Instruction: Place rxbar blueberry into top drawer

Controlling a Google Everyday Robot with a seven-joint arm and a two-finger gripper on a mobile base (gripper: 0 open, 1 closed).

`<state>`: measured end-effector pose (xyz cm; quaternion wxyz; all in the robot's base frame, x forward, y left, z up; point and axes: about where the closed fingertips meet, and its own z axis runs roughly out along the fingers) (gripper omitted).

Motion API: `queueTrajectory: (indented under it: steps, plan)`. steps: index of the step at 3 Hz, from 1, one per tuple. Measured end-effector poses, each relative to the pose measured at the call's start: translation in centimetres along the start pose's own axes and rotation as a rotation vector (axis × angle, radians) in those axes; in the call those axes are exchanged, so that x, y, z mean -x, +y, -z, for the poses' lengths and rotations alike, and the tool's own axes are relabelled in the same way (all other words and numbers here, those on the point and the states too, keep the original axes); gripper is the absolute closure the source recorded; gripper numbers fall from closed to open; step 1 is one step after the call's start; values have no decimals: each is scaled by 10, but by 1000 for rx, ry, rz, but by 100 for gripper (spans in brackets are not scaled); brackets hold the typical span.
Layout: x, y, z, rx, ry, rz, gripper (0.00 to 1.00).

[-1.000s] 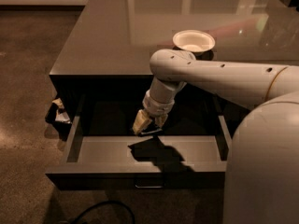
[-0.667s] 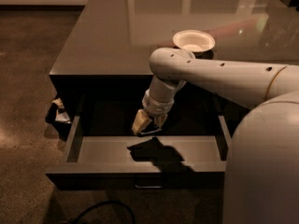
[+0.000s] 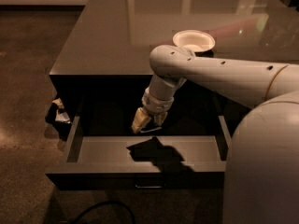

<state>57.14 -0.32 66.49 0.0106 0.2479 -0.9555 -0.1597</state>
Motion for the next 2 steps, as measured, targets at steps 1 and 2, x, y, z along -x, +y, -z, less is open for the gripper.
queueTrajectory:
  steps: [1, 2]
  plan:
    - [0, 0, 0, 0, 0, 0, 0]
    - [0, 0, 0, 0, 0, 0, 0]
